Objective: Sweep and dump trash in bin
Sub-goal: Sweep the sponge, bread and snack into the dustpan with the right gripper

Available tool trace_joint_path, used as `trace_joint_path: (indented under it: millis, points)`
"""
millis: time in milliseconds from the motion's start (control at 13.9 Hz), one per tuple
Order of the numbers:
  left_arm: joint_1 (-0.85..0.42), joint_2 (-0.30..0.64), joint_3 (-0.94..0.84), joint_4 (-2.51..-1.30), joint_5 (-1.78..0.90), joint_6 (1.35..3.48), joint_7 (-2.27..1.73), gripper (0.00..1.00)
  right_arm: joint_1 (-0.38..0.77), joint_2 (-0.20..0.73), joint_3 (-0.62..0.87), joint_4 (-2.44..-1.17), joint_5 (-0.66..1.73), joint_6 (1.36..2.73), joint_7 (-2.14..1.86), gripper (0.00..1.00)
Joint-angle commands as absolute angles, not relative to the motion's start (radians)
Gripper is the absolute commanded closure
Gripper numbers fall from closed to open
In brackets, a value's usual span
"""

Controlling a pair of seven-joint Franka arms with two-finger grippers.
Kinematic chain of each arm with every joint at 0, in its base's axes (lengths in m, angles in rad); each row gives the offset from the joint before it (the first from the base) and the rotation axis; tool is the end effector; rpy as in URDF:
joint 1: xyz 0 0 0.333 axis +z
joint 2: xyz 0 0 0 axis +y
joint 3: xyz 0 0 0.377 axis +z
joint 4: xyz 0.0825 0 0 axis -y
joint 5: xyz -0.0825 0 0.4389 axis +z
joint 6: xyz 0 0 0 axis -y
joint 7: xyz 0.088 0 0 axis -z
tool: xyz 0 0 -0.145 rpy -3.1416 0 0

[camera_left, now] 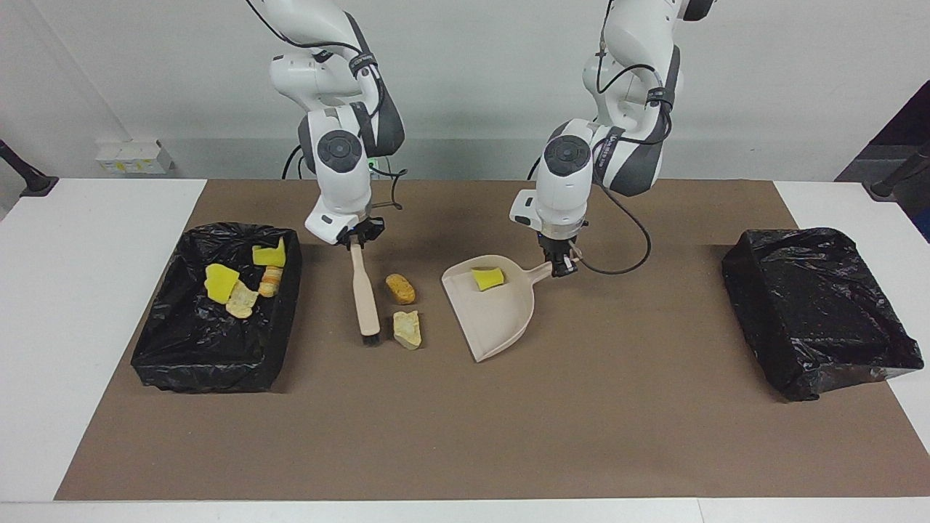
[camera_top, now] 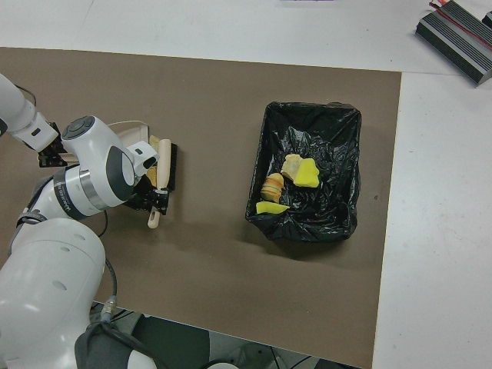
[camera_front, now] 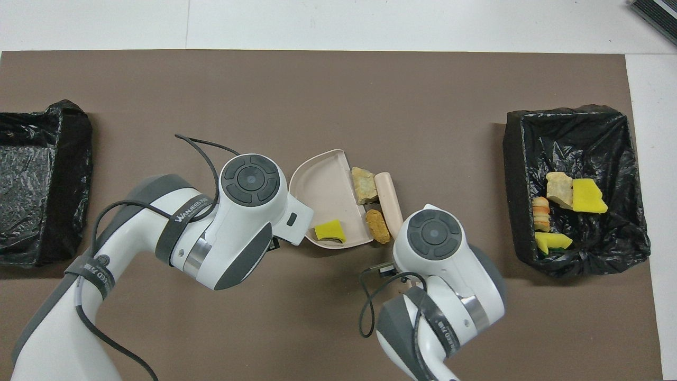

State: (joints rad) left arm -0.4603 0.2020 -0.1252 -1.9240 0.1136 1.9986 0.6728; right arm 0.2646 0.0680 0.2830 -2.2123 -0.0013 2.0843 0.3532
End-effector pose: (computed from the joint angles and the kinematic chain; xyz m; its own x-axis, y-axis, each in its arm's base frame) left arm 0.5425 -0.3436 0.3708 0.2526 -0.9569 -0.1436 -0.9658 -0.2584 0.0230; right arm 0.4721 0.2876 0.3223 0.9645 0.1871 -0.1864 0.1994 -0.9787 0.0496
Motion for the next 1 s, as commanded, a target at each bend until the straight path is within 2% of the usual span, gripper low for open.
trace_joint_path:
  millis: [0, 502, 933]
  points:
    - [-0.471, 0.209, -0.121, -1.925, 0.138, 1.996, 0.686, 1.0, 0.328, 0.127, 0.284, -2.149, 0.055, 2.118, 0.417, 1.0]
    - [-0.436, 0.201, -0.123, -1.988, 0.126, 2.138, 0.814, 1.0, 0.403, 0.118, 0.284, -2.097, 0.106, 2.092, 0.472, 1.0]
    - [-0.376, 0.206, -0.124, -1.985, 0.094, 2.145, 0.926, 1.0, 0.387, -0.021, 0.278, -2.094, 0.138, 1.984, 0.523, 1.0]
